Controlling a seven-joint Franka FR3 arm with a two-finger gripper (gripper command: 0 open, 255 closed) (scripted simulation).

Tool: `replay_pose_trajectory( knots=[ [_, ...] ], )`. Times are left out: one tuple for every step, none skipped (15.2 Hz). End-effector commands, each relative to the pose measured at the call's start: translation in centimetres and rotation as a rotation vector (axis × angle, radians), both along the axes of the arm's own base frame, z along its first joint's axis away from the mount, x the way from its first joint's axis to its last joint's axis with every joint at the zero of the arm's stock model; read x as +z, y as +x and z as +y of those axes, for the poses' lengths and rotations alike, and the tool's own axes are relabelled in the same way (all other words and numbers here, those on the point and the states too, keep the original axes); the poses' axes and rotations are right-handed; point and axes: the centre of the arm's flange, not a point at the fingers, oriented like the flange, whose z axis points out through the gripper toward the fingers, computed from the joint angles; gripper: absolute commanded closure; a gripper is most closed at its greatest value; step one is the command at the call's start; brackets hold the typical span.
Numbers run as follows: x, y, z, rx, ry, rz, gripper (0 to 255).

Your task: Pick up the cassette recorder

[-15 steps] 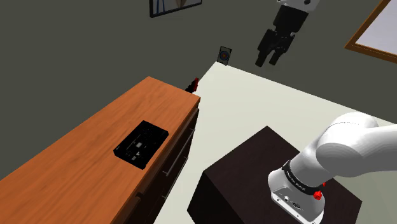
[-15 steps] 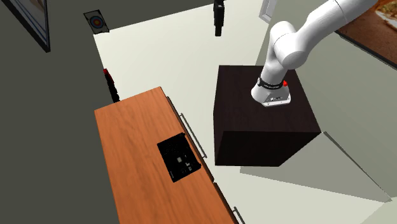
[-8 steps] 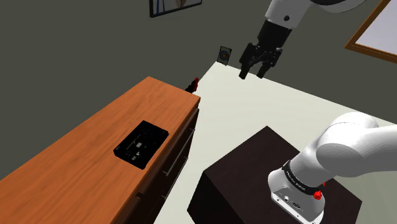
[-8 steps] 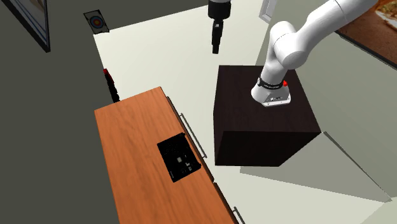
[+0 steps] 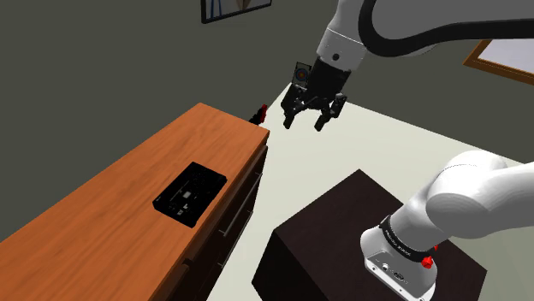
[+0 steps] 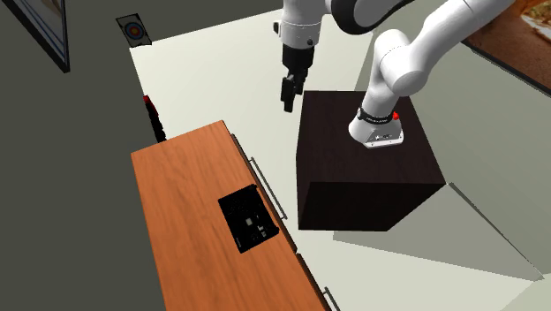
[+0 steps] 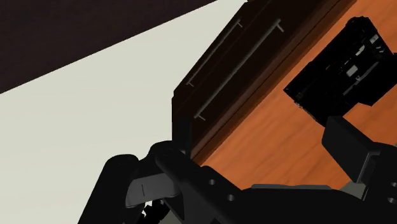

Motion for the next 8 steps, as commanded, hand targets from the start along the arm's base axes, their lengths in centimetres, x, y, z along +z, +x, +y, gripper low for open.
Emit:
replay_pose_trajectory(
  knots=[
    [-1.3, 0.3, 2.3, -0.058, 0.009, -0.001, 0],
    [-2.0, 0.6, 3.3, -0.085, 0.012, 0.000, 0],
    [-2.6, 1.0, 4.3, -0.112, 0.016, 0.000, 0],
    [-3.3, 1.4, 5.3, -0.140, 0.020, 0.000, 0],
    [-4.0, 1.8, 6.3, -0.167, 0.023, 0.001, 0],
    [-4.7, 2.2, 7.2, -0.194, 0.027, 0.001, 0],
    [-5.4, 2.7, 8.2, -0.221, 0.031, 0.001, 0],
    [-6.1, 3.2, 9.2, -0.248, 0.034, 0.002, 0]
  ],
)
